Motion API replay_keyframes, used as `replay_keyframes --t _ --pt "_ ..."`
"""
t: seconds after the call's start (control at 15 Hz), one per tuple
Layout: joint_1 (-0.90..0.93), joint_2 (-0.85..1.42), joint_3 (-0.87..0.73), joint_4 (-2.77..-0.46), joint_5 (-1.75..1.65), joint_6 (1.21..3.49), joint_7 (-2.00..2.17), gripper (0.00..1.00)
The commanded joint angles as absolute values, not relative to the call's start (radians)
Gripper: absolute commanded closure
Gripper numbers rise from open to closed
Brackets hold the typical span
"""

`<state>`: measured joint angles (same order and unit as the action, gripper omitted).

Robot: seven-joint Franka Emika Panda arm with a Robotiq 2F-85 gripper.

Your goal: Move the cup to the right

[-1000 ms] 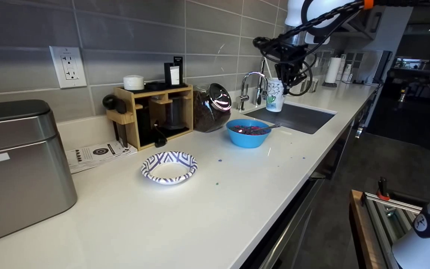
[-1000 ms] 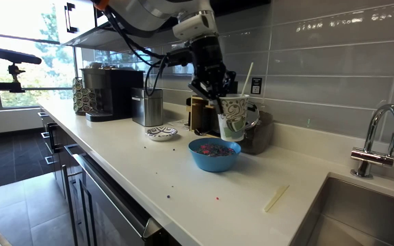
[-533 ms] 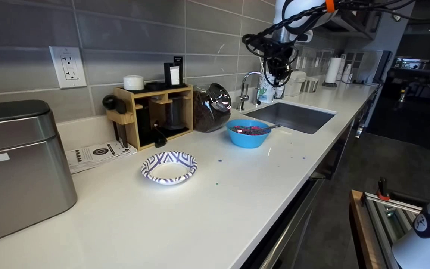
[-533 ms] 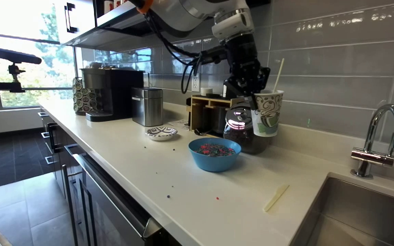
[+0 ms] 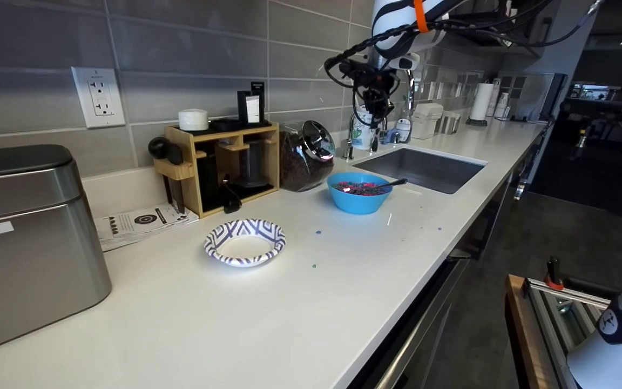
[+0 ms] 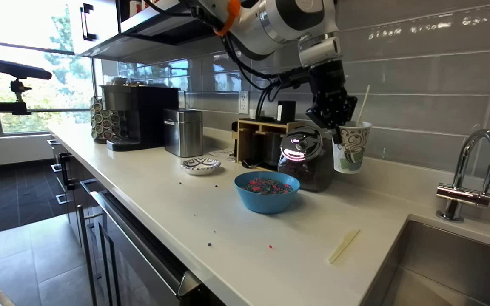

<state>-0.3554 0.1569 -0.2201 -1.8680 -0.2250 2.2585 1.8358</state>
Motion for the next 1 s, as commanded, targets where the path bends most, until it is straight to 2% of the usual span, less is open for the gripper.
replay_keyframes --t 0.0,0.93 --pt "-0.330 0.284 -0.254 -1.762 -0.142 2.277 1.759 1.00" --pt "-0.281 0.455 -0.290 -1.735 -0.111 2.390 1.677 1.00"
